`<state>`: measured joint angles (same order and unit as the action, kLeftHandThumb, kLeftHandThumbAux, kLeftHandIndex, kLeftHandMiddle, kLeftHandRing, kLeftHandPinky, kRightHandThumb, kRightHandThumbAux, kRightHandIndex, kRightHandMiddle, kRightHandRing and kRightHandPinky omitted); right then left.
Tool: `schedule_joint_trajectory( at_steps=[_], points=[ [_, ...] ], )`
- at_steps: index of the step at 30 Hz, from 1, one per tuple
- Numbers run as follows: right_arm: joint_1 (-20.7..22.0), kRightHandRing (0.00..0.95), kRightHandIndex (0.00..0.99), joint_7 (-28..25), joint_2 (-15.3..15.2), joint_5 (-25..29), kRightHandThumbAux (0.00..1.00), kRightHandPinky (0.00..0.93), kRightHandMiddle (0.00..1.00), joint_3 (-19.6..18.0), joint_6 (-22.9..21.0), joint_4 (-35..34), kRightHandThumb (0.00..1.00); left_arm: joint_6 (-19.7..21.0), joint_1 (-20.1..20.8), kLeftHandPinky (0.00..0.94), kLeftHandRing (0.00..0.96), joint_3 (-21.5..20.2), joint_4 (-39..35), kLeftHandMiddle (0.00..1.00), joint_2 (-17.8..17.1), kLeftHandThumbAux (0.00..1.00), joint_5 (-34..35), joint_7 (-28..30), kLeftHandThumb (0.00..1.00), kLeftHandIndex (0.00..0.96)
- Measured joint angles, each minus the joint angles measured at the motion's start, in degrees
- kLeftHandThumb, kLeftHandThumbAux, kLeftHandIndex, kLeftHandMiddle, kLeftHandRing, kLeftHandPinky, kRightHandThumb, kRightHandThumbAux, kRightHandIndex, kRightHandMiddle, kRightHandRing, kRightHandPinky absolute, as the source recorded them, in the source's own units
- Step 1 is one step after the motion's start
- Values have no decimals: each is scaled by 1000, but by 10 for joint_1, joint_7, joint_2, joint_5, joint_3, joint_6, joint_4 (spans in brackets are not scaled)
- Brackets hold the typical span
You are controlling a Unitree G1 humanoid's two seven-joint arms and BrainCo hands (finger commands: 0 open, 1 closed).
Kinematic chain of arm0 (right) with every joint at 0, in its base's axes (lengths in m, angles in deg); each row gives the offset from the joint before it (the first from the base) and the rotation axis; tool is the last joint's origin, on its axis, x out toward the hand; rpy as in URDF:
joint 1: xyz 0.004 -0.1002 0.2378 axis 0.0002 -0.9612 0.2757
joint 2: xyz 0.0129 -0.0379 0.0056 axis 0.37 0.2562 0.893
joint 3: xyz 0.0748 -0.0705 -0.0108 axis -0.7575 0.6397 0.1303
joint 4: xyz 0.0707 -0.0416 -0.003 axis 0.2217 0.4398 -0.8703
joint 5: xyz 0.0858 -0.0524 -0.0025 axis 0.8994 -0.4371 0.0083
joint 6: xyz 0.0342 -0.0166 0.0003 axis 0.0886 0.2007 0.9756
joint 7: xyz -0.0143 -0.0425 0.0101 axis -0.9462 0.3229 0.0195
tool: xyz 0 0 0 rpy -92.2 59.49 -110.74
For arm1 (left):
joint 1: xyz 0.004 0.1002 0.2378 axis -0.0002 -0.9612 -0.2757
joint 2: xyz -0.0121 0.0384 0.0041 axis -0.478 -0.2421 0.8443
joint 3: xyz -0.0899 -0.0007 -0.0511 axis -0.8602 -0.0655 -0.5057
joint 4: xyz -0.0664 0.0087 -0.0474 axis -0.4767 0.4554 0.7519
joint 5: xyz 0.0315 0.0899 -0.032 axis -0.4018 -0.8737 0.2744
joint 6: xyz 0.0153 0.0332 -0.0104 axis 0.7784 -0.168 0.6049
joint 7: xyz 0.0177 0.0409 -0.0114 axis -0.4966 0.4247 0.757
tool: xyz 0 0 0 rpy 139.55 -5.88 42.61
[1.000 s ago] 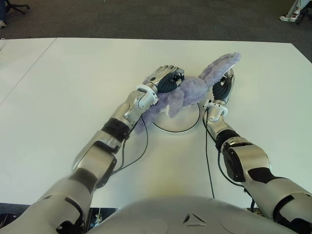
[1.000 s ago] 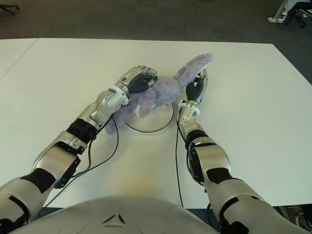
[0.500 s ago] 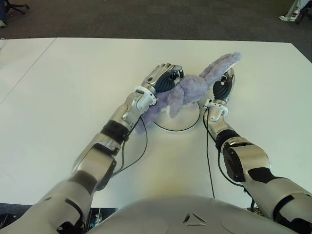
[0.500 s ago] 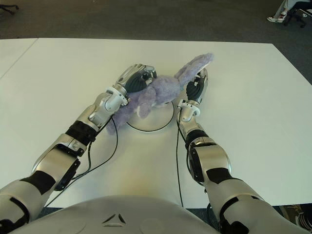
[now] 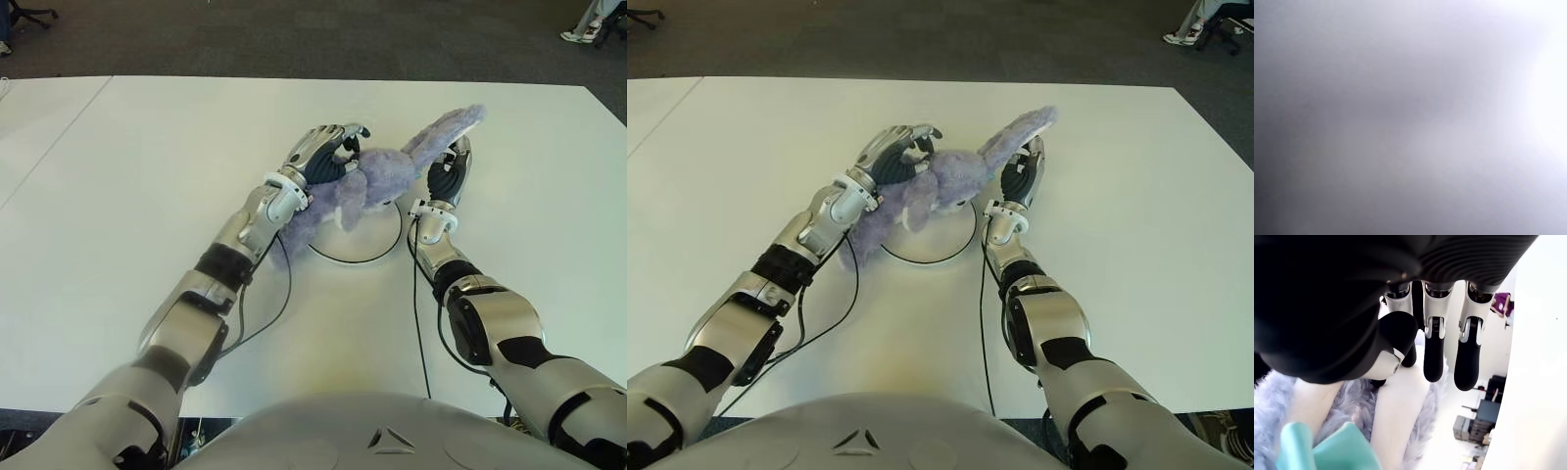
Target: Put the doll into the plate.
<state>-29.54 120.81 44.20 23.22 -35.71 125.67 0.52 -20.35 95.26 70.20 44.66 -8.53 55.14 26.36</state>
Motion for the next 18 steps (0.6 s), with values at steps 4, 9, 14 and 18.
schedule_joint_trajectory(
  at_steps=[4,9,14,18],
  points=[
    [0,251,293,0,1,0,740,423,184,0,0,0,1000,0,0,334,252,-1,1,178,-1,455,0,-2,130,0],
    [1,256,294,2,4,-1,739,423,185,1,0,0,1000,-3,0,348,256,-2,3,170,-4,453,1,-7,95,0],
    [2,261,295,10,6,-5,739,423,184,4,-2,0,1000,-9,1,343,252,-3,6,162,-10,452,1,-7,86,0],
    [2,261,295,16,7,-10,739,423,183,11,-5,0,1000,-13,1,339,245,-4,9,151,-13,455,3,-7,67,0]
  ],
)
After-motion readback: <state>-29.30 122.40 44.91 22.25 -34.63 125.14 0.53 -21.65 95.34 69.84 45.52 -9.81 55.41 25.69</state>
